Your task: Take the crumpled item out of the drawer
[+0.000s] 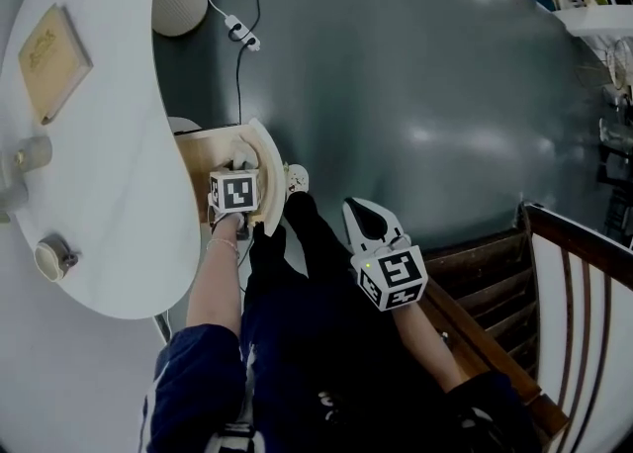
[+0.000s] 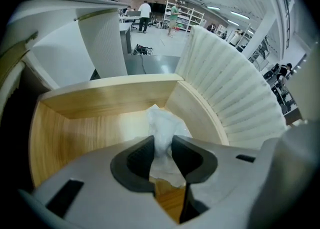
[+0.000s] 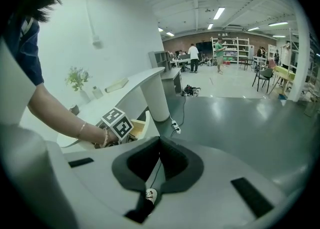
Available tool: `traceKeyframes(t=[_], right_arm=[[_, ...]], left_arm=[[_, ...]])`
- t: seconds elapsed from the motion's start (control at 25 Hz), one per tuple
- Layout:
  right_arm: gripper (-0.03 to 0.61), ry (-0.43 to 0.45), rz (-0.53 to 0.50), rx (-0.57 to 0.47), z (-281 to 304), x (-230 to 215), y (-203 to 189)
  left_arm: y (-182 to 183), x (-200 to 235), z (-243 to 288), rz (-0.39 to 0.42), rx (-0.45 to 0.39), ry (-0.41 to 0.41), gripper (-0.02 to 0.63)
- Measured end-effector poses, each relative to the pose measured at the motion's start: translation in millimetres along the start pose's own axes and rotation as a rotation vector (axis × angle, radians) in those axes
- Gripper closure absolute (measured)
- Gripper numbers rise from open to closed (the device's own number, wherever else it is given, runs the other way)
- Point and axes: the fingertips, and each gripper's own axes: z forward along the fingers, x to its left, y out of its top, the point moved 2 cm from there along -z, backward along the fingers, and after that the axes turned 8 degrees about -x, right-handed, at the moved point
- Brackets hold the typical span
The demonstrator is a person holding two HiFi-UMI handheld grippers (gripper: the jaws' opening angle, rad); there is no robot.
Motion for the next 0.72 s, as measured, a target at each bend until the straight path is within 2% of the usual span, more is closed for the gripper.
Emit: traceKeyframes(t=[0.16, 0.36, 0.72], right_arm=[[0.571, 0.007, 0.000, -0.032, -4, 5, 6], [0.571, 0.013, 0.002, -0.056, -10, 11, 7], [0.571, 0.028, -0.001, -0.098, -9, 17, 13]], left_arm=[[-1, -7, -18, 0.012, -0.002, 0.017, 0.502], [0, -13, -40, 0.064, -0.003, 0.033, 0.502], [4, -32, -81, 0.099, -0.070, 0.028, 0.502]])
